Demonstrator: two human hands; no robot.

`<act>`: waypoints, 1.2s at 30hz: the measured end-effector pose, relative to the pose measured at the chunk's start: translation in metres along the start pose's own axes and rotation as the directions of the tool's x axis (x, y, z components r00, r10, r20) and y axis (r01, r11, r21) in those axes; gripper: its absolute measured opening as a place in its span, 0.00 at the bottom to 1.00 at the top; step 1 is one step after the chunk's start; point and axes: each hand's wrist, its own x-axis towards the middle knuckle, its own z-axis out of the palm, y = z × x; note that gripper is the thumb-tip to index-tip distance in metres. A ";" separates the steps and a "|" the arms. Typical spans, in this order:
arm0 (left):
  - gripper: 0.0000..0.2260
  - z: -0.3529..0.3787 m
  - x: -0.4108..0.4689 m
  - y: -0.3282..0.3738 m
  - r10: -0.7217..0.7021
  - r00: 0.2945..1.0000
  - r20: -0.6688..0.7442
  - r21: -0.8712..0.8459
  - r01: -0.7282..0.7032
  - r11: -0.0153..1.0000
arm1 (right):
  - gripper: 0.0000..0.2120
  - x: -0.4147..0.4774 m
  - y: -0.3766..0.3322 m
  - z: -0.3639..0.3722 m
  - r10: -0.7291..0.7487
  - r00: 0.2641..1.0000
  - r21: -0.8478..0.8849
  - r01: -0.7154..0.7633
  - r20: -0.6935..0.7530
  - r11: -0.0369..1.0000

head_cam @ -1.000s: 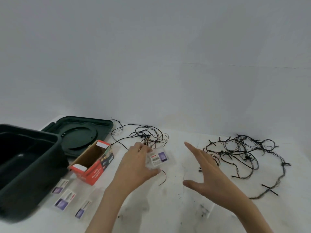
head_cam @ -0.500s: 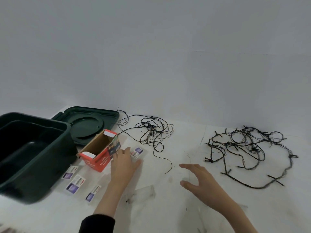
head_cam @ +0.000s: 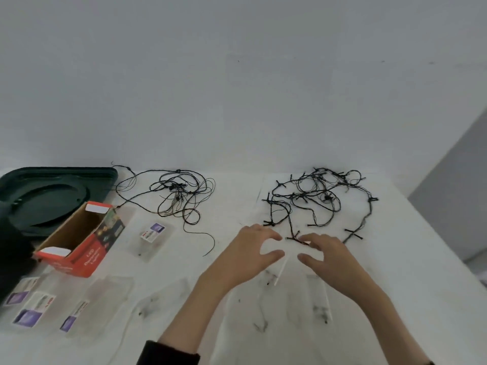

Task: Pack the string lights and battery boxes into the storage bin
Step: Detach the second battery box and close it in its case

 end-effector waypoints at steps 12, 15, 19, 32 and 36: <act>0.22 0.048 0.003 0.006 -0.001 0.992 0.129 0.417 -0.053 0.908 | 0.28 -0.036 0.015 0.014 0.203 0.961 -0.167 -0.173 0.186 0.971; 0.22 0.045 0.001 -0.005 -0.023 0.994 0.104 0.446 -0.026 0.895 | 0.23 -0.035 0.015 0.014 0.201 0.966 -0.127 -0.182 0.161 0.975; 0.23 0.031 -0.003 -0.021 -0.088 0.995 0.047 0.460 0.057 0.886 | 0.18 -0.031 0.017 0.004 0.202 0.973 0.117 -0.214 0.112 0.970; 0.16 0.038 -0.009 0.038 -0.093 0.978 0.188 -0.446 0.169 0.879 | 0.17 -0.019 -0.018 -0.042 0.075 0.912 0.439 0.121 -0.402 0.890; 0.06 0.038 -0.004 0.045 -0.124 0.992 0.039 -0.540 0.126 0.832 | 0.16 -0.032 -0.018 -0.054 -0.052 0.848 0.210 0.189 -0.527 0.959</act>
